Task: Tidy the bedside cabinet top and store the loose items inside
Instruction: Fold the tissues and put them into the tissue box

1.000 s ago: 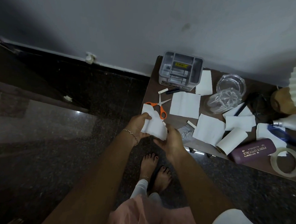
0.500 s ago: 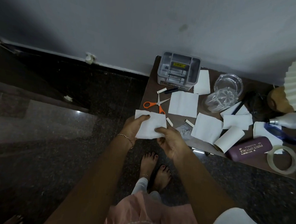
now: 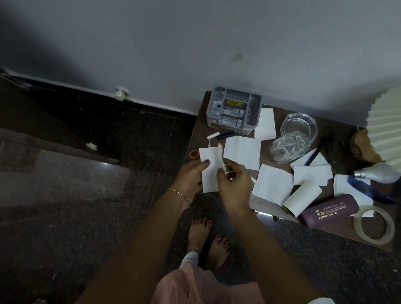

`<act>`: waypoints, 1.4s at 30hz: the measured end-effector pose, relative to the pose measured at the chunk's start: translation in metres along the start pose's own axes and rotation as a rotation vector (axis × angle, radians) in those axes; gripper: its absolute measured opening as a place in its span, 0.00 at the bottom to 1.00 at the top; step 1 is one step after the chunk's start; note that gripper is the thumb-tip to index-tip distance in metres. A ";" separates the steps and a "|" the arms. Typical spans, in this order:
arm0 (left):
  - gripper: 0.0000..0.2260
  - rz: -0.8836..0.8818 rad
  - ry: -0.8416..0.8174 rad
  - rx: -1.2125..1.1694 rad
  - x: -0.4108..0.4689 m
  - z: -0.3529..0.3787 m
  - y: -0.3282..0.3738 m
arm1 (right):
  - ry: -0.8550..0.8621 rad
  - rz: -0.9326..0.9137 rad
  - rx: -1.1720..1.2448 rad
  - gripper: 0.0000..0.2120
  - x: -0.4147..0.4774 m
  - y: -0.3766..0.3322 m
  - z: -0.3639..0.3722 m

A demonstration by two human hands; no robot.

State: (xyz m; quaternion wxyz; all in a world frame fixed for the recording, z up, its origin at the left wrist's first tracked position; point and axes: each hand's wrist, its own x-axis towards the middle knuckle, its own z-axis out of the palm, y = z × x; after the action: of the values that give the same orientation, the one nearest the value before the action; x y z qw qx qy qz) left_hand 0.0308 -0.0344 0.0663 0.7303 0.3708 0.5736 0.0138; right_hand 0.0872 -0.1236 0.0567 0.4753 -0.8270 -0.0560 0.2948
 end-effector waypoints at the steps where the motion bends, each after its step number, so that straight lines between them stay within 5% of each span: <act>1: 0.15 -0.029 -0.026 -0.056 -0.001 0.006 0.003 | 0.004 -0.044 -0.021 0.15 0.000 -0.003 -0.001; 6: 0.11 -0.044 -0.154 -0.291 -0.005 0.026 0.018 | -0.111 -0.107 -0.024 0.17 0.004 -0.016 -0.008; 12: 0.12 0.126 -0.048 -0.114 0.012 0.034 0.032 | -0.006 -0.243 0.008 0.13 0.031 -0.024 -0.023; 18: 0.08 0.266 -0.175 0.154 0.030 0.046 0.085 | -0.039 -0.327 -0.107 0.28 0.088 -0.050 -0.034; 27: 0.15 0.549 -0.149 0.576 0.079 0.060 0.166 | 0.064 -0.394 -0.287 0.07 0.165 -0.110 -0.039; 35: 0.11 0.682 0.049 0.797 0.112 0.057 0.176 | 0.047 -0.400 -0.367 0.06 0.192 -0.107 -0.034; 42: 0.11 0.677 0.029 0.857 0.126 0.058 0.175 | -0.001 -0.364 -0.406 0.06 0.199 -0.106 -0.032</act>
State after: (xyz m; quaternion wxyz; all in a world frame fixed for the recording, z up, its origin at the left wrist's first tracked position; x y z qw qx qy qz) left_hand 0.1943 0.1181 0.0636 0.4607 0.7988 0.3864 0.0184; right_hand 0.2882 -0.0161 0.0692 0.3451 -0.8815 -0.2619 0.1879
